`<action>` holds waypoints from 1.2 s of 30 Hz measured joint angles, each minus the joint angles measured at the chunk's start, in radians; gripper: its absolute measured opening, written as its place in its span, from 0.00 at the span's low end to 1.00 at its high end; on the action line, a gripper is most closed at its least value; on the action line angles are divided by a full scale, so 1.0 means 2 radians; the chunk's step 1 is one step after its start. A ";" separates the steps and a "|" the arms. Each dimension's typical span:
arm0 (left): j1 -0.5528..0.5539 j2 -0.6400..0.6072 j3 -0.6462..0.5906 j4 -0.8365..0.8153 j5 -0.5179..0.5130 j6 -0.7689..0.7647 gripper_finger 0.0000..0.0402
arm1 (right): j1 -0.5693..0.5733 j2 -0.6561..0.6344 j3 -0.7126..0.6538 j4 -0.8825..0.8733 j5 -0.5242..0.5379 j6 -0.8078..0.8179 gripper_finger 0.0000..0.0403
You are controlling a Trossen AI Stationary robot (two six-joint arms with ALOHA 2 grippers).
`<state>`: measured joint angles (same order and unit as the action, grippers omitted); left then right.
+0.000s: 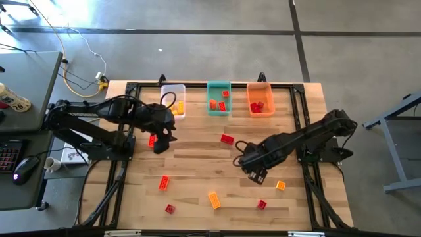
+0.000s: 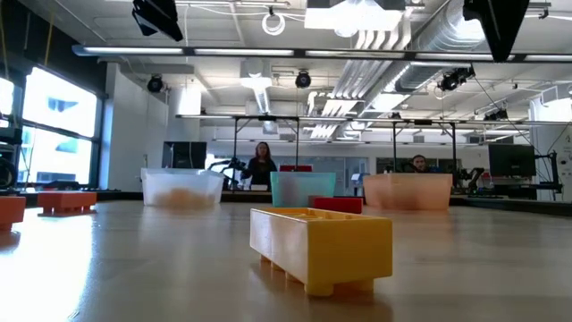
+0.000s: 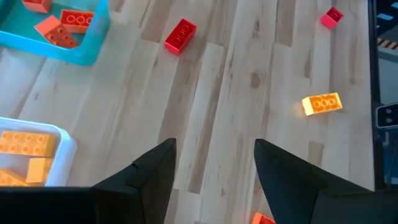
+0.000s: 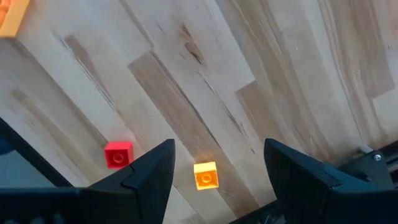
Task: Sort & place blocks by color
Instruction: Put the yellow game piece into the transparent bin
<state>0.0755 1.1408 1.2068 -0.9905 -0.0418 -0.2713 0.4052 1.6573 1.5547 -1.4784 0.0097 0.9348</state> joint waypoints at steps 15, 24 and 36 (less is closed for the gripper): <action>-0.027 0.000 0.000 0.003 0.000 -0.049 0.50 | 0.063 0.000 -0.101 0.021 -0.073 0.015 0.58; -0.029 0.000 0.000 0.004 0.000 -0.058 0.50 | 0.088 0.000 -0.132 0.049 -0.093 0.037 0.58; -0.029 0.000 0.000 0.004 0.000 -0.073 0.50 | 0.108 0.000 -0.196 0.101 -0.114 0.096 0.58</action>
<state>0.0177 1.1408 1.2068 -0.9822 -0.0418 -0.4175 0.6209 1.6566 1.1622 -1.2758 -0.2189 1.1272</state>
